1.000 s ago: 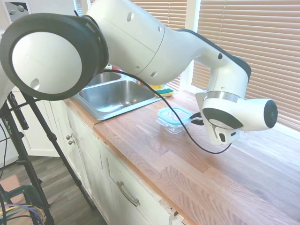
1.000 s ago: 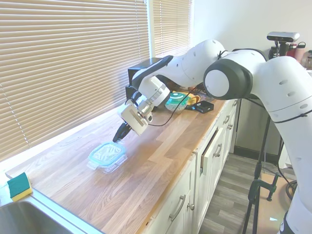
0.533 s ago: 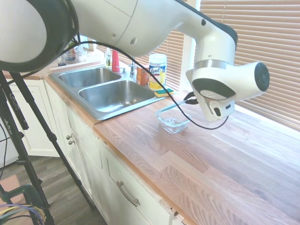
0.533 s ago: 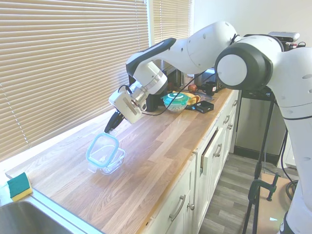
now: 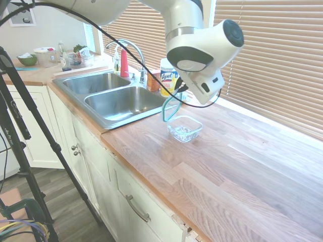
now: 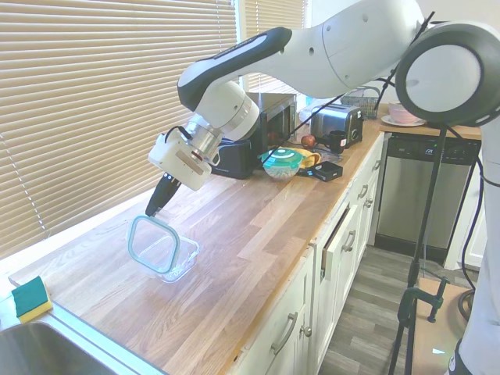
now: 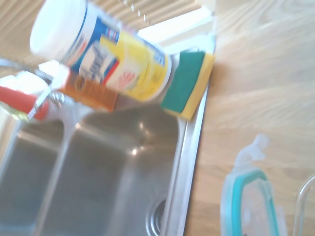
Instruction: Uncover the lid of the food container
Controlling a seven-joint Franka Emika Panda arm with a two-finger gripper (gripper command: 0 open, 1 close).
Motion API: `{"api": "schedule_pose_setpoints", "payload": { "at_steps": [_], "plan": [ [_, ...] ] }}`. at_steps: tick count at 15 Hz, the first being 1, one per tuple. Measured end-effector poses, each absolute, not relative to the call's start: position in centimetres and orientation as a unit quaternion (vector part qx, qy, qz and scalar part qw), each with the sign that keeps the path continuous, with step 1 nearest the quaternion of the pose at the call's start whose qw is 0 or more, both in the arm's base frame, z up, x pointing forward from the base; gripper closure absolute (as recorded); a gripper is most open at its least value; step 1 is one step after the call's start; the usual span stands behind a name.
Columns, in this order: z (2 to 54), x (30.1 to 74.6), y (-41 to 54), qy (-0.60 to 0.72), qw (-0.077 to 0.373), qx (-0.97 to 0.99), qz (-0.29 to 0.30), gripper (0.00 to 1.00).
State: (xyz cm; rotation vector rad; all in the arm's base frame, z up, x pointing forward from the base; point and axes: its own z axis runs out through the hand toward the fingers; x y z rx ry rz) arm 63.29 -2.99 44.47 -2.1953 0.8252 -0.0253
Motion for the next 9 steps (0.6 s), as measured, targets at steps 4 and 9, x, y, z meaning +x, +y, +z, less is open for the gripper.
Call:
{"api": "schedule_pose_setpoints", "payload": {
  "at_steps": [4, 9],
  "plan": [
    [40.8, 61.3, 3.5, 0.307, 0.326, -0.894, -0.020, 1.00],
    [39.0, 59.3, 7.7, 0.283, 0.291, -0.914, -0.021, 1.00]
  ]
}}
